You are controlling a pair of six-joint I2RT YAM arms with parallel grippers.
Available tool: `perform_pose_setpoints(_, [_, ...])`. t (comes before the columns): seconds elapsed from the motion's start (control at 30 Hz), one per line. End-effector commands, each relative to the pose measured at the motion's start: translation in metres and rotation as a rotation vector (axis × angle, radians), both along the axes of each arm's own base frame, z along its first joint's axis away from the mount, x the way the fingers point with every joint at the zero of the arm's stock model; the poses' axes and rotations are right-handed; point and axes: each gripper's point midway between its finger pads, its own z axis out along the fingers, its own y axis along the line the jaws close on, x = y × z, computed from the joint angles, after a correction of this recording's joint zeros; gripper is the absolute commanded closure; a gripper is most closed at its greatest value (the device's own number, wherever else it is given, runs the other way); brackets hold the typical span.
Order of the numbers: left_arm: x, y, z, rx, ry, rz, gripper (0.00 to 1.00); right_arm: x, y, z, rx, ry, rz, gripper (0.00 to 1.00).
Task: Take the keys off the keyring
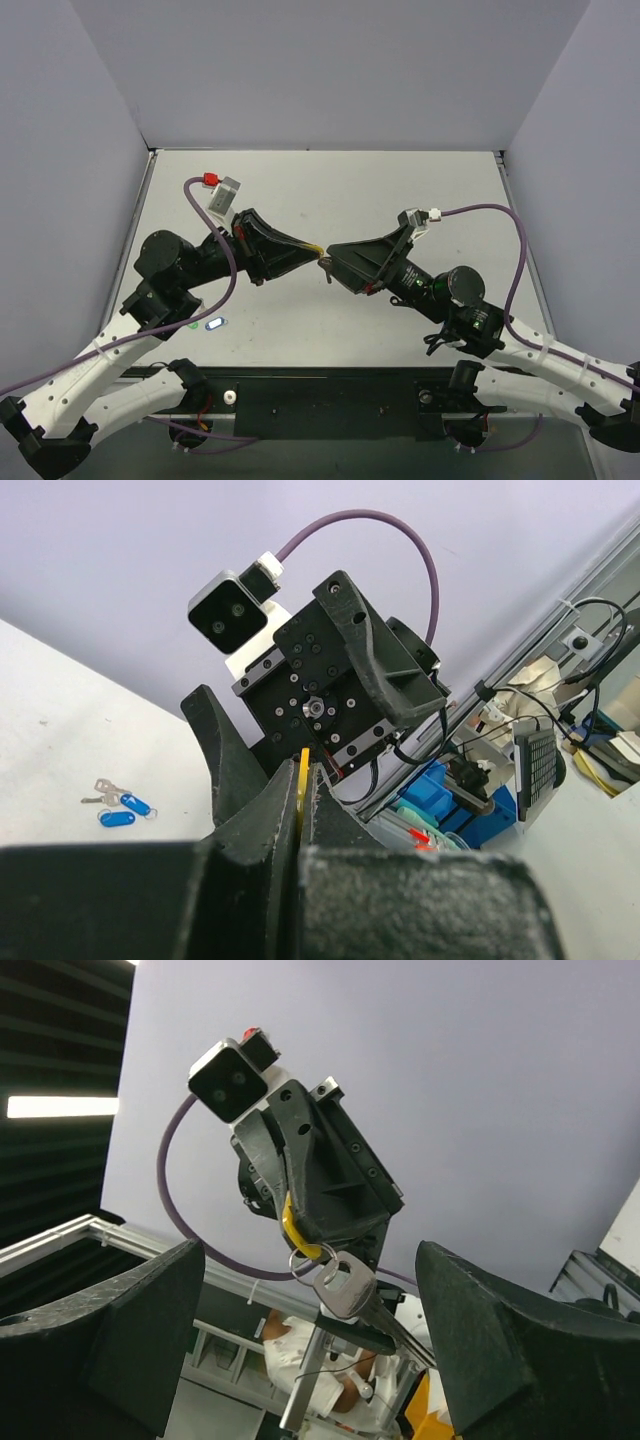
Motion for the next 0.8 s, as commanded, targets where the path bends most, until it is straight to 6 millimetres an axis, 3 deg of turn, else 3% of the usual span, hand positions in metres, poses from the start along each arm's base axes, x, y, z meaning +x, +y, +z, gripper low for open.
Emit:
perform_pose_setpoints(0.0, [-0.009, 0.012, 0.041, -0.103, -0.084, 0.021, 1.0, -0.013, -0.009, 0.043, 0.173, -0.068, 0.028, 0.2])
perform_pose_setpoints(0.3, [-0.008, 0.013, 0.04, -0.101, -0.081, 0.033, 1.0, -0.016, -0.01, 0.047, 0.213, -0.066, 0.047, 0.33])
perform_pose_setpoints(0.77, [-0.01, 0.014, 0.052, -0.148, -0.094, 0.019, 1.0, -0.026, -0.003, 0.058, 0.271, -0.098, 0.117, 0.33])
